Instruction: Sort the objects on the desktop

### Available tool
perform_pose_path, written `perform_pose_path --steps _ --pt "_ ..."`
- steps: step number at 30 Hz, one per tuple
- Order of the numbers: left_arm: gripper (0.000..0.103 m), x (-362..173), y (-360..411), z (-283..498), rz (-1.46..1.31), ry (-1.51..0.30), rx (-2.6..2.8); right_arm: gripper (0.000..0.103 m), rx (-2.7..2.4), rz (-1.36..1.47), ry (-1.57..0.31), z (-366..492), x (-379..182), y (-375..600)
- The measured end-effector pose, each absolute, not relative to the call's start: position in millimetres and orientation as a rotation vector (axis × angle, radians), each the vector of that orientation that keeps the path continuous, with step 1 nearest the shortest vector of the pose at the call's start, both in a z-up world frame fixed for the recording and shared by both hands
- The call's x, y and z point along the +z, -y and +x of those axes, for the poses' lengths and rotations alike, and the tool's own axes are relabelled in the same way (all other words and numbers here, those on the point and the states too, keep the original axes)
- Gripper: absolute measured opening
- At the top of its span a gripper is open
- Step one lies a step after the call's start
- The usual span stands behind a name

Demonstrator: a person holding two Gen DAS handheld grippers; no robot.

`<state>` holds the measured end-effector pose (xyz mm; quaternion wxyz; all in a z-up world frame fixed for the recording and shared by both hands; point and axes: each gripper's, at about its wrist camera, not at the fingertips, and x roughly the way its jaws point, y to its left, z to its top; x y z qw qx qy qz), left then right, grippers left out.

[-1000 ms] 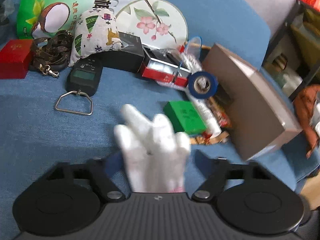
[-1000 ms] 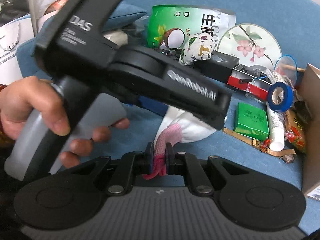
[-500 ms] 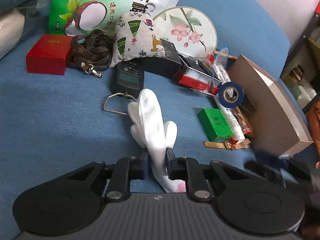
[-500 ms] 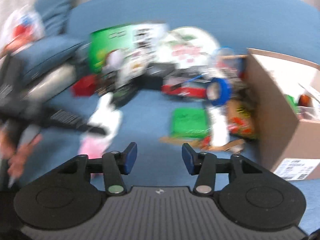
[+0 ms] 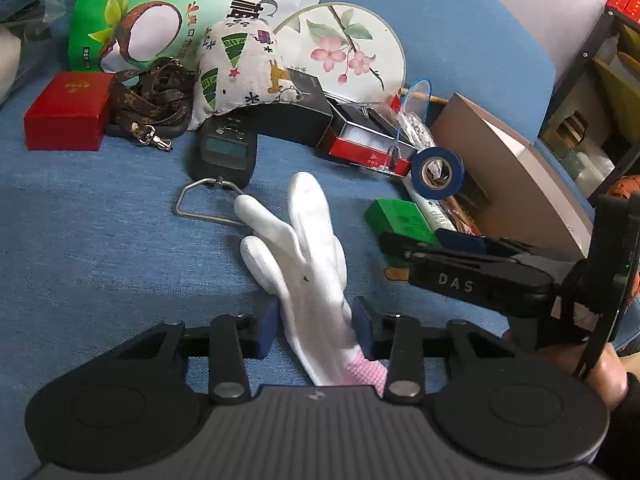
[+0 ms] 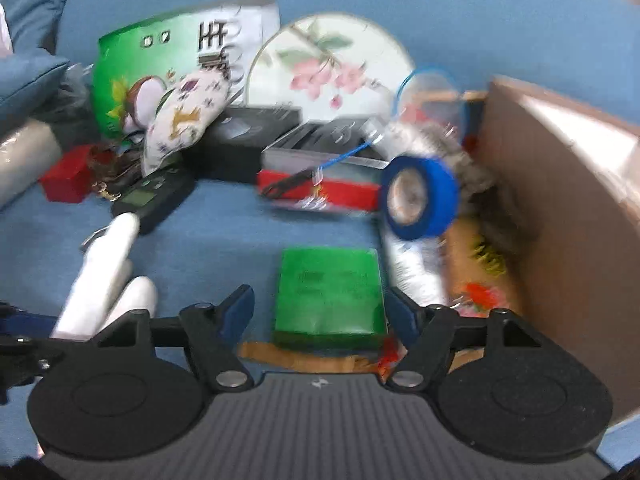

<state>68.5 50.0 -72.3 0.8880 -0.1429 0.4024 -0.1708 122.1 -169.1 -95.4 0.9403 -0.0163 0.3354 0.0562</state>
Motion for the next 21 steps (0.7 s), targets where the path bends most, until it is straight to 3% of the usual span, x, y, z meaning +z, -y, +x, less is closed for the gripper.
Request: perform_pose_path --steps 7,9,10,11,21 --pt "0.042 -75 -47 71 -0.302 -0.822 -0.335 0.066 0.101 0.029 -0.722 132 -106 169" --pt "0.033 -75 -46 71 -0.291 -0.823 -0.326 0.065 0.098 0.04 -0.718 132 -106 170" --pt "0.021 -75 -47 72 -0.286 -0.827 -0.313 0.059 0.098 0.041 -0.715 132 -106 170" --pt "0.016 -76 -48 74 -0.292 -0.832 -0.3 0.059 0.096 0.043 -0.714 131 -105 170" --pt "0.012 -33 -31 59 -0.287 -0.773 -0.379 0.058 0.155 0.083 -0.572 76 -64 184"
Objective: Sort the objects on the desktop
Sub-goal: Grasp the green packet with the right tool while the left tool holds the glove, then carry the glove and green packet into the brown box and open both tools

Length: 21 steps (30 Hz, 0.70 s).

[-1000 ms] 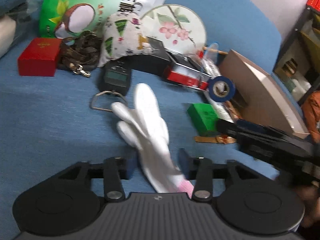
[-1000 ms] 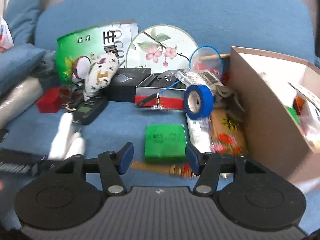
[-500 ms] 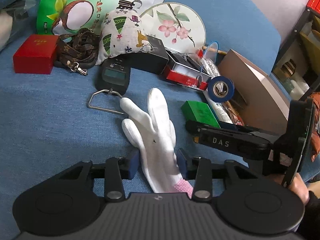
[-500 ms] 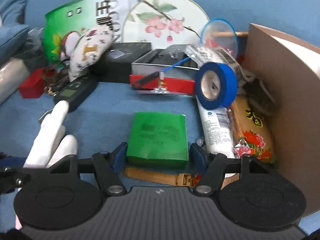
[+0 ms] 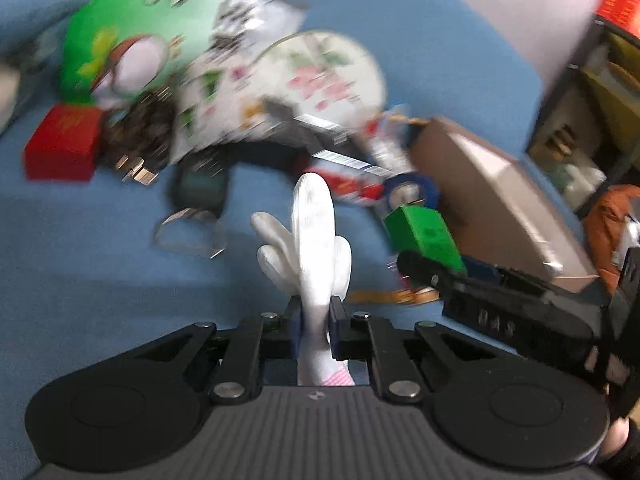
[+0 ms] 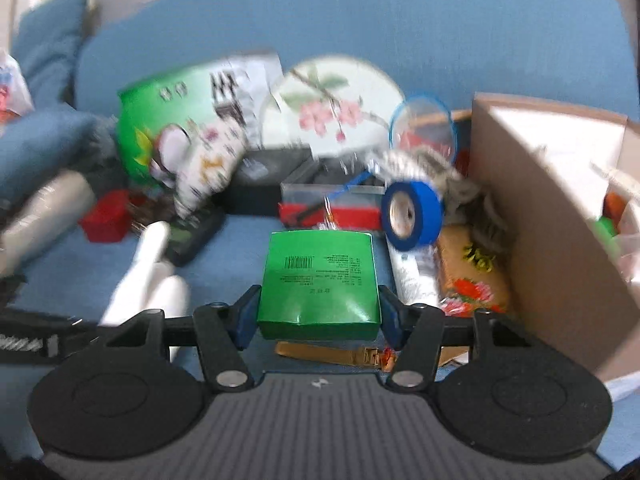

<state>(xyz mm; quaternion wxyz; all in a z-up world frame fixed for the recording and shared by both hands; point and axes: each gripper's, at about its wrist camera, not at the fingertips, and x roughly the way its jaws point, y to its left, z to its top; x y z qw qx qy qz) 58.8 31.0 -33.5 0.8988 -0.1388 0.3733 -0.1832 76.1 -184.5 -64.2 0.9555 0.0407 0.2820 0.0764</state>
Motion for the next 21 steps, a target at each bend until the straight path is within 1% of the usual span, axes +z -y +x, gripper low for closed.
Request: perform_pose_path --steps 6,14,17,21 --pt "0.012 23 15 66 -0.239 -0.698 -0.52 0.058 0.147 0.034 -0.453 35 -20 216" --pt "0.012 91 92 108 -0.243 -0.666 -0.716 0.058 -0.014 0.054 -0.38 20 31 313" --pt "0.012 101 127 129 -0.229 -0.657 -0.743 0.058 -0.078 0.061 -0.378 30 42 350" --pt "0.012 101 174 165 -0.194 -0.682 -0.736 0.058 -0.137 0.013 -0.452 62 38 390"
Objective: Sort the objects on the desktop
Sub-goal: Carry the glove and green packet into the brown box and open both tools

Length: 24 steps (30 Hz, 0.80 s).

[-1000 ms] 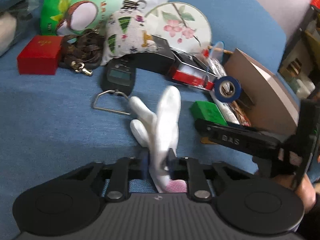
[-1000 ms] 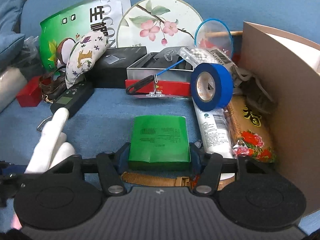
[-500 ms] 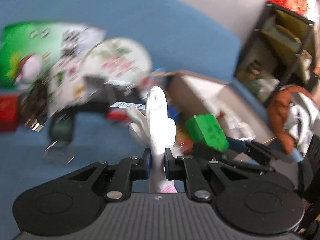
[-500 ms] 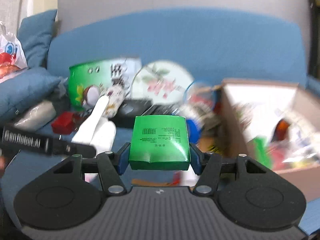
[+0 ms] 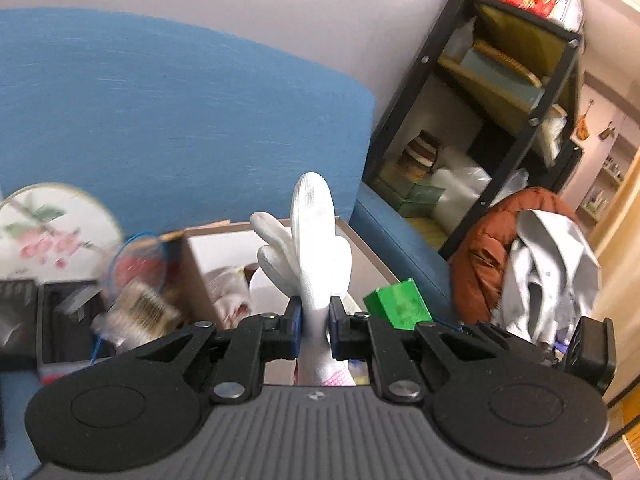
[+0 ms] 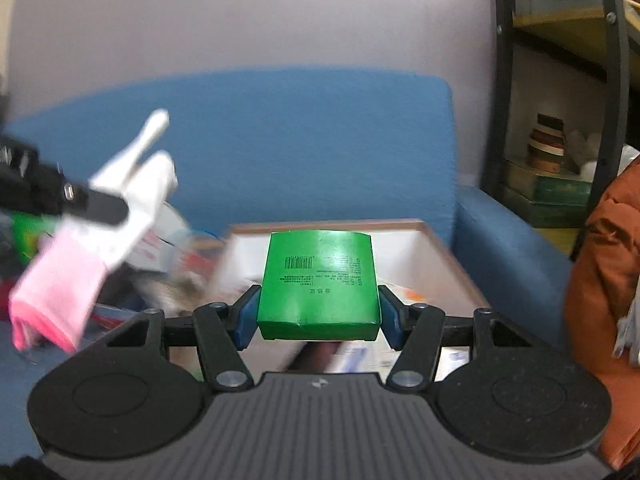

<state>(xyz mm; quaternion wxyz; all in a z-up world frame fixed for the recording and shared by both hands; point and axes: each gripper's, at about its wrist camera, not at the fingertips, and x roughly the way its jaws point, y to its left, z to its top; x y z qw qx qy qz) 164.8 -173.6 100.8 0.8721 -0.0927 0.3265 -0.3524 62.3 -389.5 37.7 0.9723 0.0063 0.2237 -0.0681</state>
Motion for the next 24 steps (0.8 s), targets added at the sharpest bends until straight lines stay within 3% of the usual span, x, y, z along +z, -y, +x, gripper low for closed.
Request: perform_pose_path --steps 7,13,15,16,17,18,19,22,24 --pt "0.013 70 236 217 -0.128 -0.755 -0.739 0.059 -0.158 0.009 -0.648 130 14 439" --pt "0.013 40 265 252 -0.09 -0.793 -0.706 0.059 -0.153 -0.085 -0.706 184 2 445" --pt "0.022 35 269 259 -0.093 -0.782 -0.686 0.059 -0.163 -0.077 -0.732 199 -2 451" --pt "0.045 34 268 261 -0.099 -0.78 -0.683 0.059 -0.164 -0.065 -0.754 205 -5 455" --pt "0.075 32 267 261 -0.11 -0.784 -0.68 0.06 -0.162 -0.052 -0.774 209 -7 457" --pt "0.085 31 264 261 -0.122 -0.787 -0.669 0.06 -0.166 -0.046 -0.783 210 -9 457" --pt "0.091 30 262 260 -0.126 -0.778 -0.658 0.065 -0.176 -0.049 -0.777 209 -8 457" --pt "0.094 31 254 255 -0.111 -0.753 -0.633 0.088 -0.193 -0.067 -0.74 196 -5 454" --pt "0.094 31 248 254 -0.113 -0.772 -0.606 0.089 -0.214 -0.07 -0.729 190 -3 456"
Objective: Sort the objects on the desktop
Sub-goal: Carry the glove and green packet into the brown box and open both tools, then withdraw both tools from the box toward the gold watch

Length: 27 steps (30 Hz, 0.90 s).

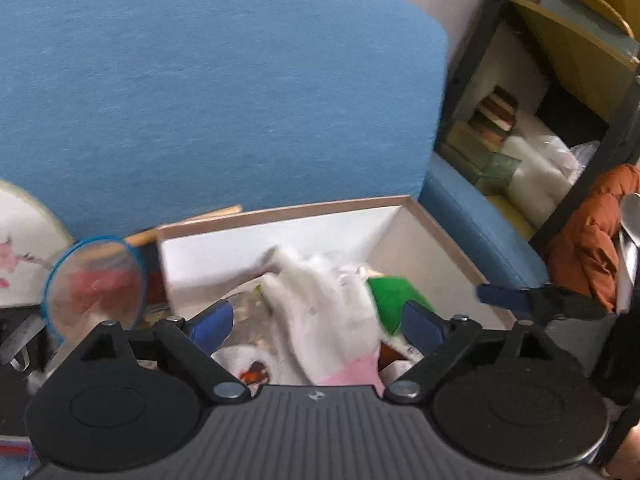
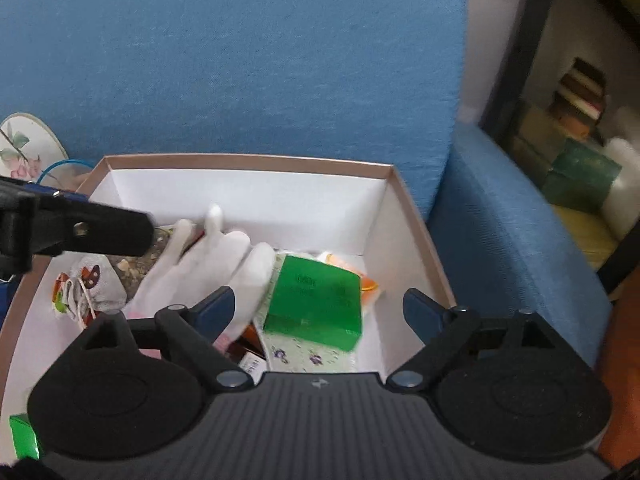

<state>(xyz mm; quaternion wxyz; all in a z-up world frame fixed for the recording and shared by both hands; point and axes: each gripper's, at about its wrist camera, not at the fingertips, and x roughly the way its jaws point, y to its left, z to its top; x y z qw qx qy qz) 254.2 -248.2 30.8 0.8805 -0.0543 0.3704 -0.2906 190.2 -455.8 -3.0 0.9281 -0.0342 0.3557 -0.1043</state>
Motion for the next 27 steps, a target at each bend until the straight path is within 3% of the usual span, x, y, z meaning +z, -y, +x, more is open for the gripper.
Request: perform_pose_path --steps 10,27 --pt "0.094 40 226 226 -0.044 -0.733 -0.538 0.094 -0.219 0.105 -0.699 150 14 461" --pt "0.094 76 182 144 0.0 -0.58 -0.521 0.095 -0.16 0.001 -0.633 78 61 386"
